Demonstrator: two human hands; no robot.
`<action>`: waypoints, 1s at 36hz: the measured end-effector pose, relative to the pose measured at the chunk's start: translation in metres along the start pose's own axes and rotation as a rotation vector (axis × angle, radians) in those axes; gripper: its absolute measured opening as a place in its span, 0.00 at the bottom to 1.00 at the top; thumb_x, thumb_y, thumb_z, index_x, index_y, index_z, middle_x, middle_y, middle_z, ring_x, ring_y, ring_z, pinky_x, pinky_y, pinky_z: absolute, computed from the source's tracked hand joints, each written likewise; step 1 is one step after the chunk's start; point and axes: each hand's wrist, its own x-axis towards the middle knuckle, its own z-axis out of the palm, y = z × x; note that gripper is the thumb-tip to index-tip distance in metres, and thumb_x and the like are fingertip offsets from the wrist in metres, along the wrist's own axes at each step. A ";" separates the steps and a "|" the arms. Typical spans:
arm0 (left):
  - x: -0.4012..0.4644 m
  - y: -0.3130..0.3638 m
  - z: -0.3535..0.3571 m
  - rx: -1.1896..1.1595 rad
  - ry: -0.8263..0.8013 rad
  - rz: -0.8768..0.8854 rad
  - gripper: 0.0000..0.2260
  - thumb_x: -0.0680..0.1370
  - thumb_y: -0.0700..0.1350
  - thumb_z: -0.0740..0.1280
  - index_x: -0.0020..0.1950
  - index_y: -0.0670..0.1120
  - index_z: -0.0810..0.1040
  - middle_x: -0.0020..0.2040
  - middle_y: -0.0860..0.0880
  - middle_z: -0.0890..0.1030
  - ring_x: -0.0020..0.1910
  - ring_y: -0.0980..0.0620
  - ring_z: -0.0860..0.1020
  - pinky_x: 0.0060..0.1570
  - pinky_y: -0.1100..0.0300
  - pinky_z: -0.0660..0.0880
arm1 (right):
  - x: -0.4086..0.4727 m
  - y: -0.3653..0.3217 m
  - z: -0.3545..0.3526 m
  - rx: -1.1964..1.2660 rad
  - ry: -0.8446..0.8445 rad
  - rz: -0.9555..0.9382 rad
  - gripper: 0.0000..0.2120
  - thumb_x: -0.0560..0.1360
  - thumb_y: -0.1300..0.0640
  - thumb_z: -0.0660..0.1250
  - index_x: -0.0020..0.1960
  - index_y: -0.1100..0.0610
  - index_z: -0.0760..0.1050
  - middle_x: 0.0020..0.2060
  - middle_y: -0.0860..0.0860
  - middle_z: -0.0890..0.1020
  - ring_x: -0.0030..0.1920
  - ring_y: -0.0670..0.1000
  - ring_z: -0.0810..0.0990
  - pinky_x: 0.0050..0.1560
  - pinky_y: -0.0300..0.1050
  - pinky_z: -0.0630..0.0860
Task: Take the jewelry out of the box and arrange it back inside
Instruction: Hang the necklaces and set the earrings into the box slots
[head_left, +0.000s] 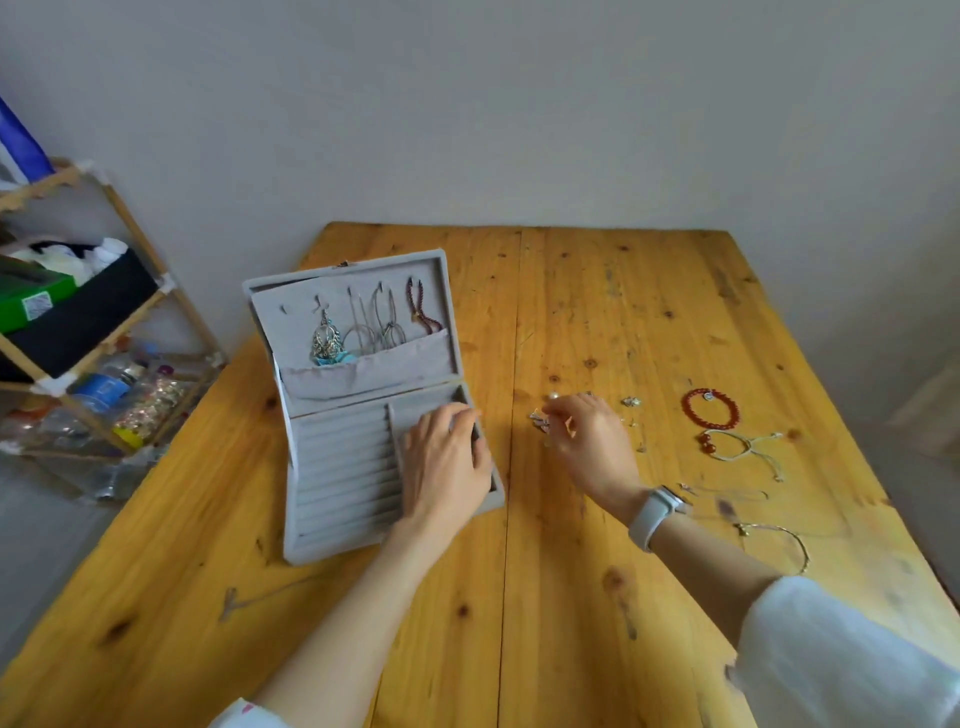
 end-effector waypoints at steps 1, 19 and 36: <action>-0.001 0.004 0.003 0.001 -0.027 -0.010 0.14 0.75 0.42 0.63 0.60 0.44 0.76 0.60 0.47 0.76 0.59 0.45 0.73 0.57 0.50 0.67 | 0.004 0.006 -0.001 -0.017 0.005 0.027 0.10 0.76 0.60 0.61 0.54 0.57 0.78 0.50 0.53 0.81 0.51 0.55 0.74 0.51 0.49 0.70; 0.030 0.018 0.020 0.063 -0.124 0.031 0.14 0.78 0.46 0.59 0.64 0.49 0.73 0.61 0.52 0.74 0.62 0.51 0.68 0.59 0.54 0.62 | 0.046 0.035 0.012 -0.320 -0.101 0.072 0.12 0.78 0.53 0.58 0.55 0.55 0.77 0.53 0.53 0.79 0.55 0.56 0.69 0.53 0.50 0.63; 0.081 0.046 0.067 0.061 -0.180 0.095 0.10 0.78 0.49 0.62 0.58 0.51 0.77 0.56 0.53 0.78 0.55 0.52 0.72 0.55 0.55 0.65 | 0.012 0.055 -0.025 0.026 0.039 0.022 0.07 0.76 0.59 0.62 0.53 0.57 0.76 0.46 0.48 0.77 0.46 0.47 0.71 0.46 0.36 0.64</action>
